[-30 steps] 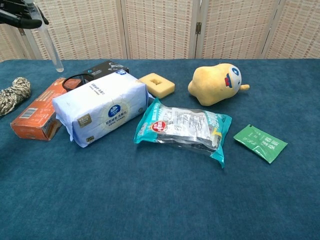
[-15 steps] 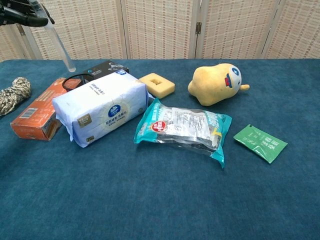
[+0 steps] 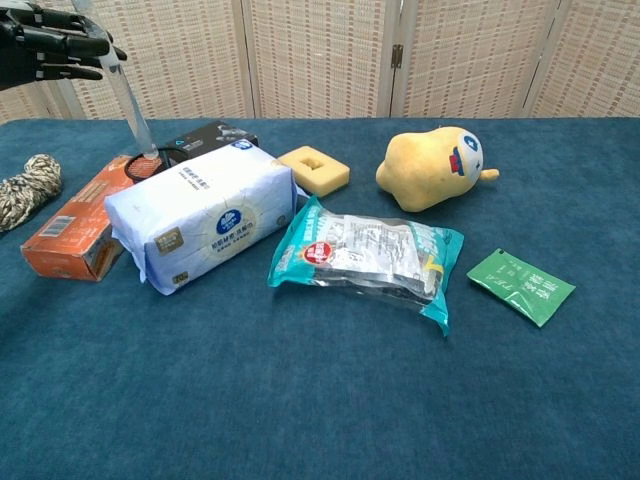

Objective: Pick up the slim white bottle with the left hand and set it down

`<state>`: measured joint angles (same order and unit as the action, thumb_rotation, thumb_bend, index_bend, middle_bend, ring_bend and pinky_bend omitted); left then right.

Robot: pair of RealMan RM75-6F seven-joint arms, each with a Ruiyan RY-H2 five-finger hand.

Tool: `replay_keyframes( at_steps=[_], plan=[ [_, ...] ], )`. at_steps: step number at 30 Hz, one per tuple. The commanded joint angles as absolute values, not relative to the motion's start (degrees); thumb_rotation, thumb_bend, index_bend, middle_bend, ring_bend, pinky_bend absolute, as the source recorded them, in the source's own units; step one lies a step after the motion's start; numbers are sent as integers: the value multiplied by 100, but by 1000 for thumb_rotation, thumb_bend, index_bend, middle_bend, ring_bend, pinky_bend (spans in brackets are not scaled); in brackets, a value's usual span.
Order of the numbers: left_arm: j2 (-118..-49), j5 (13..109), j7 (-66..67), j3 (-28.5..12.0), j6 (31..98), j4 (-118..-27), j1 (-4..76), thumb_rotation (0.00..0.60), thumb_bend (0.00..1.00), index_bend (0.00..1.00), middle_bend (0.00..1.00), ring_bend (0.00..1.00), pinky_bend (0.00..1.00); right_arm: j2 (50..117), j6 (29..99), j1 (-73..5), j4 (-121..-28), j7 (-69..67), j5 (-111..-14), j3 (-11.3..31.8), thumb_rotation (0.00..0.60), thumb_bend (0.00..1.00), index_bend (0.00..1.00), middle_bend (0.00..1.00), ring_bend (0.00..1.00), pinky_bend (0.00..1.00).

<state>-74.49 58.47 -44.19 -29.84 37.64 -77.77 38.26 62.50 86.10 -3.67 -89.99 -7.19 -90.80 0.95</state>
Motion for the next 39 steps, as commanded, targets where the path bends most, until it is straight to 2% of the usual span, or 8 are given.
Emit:
replay_keyframes(
  at_steps=[1, 19, 25, 28, 31, 35, 39],
  plan=[
    [-7533, 5830, -4271, -2901, 3777, -7679, 3912, 600, 523, 635, 414, 259, 138, 6252, 8615, -360, -9003, -718, -9073, 95, 600, 233, 251, 289, 195, 250],
    [-8554, 5559, -2901, -2374, 4247, -6816, 4351, 600, 523, 631, 410, 259, 138, 6267, 8620, -331, -8984, -742, -9042, 94, 600, 232, 251, 289, 195, 250],
    [-8714, 5522, -2512, -2238, 4235, -6620, 4434, 600, 514, 573, 379, 239, 134, 6269, 8631, -326, -8981, -745, -9049, 96, 600, 232, 251, 289, 195, 250],
    [-8711, 5536, -2394, -2202, 4246, -6613, 4433, 600, 506, 525, 359, 225, 133, 6270, 8625, -325, -8975, -751, -9043, 97, 600, 232, 251, 289, 195, 250],
    [-8637, 5533, -2351, -2200, 4215, -6678, 4415, 600, 488, 435, 316, 202, 130, 6275, 8624, -328, -8965, -769, -9045, 100, 600, 232, 251, 289, 195, 250],
    [-8472, 5523, -2334, -2211, 4228, -6845, 4333, 600, 435, 226, 185, 145, 129, 6294, 8623, -341, -8937, -801, -9064, 106, 600, 233, 251, 289, 195, 250],
    [-8233, 5560, -2436, -2277, 4425, -7063, 4143, 600, 424, 136, 156, 126, 128, 6305, 8608, -361, -8900, -838, -9074, 113, 600, 232, 251, 289, 195, 250]
  ],
)
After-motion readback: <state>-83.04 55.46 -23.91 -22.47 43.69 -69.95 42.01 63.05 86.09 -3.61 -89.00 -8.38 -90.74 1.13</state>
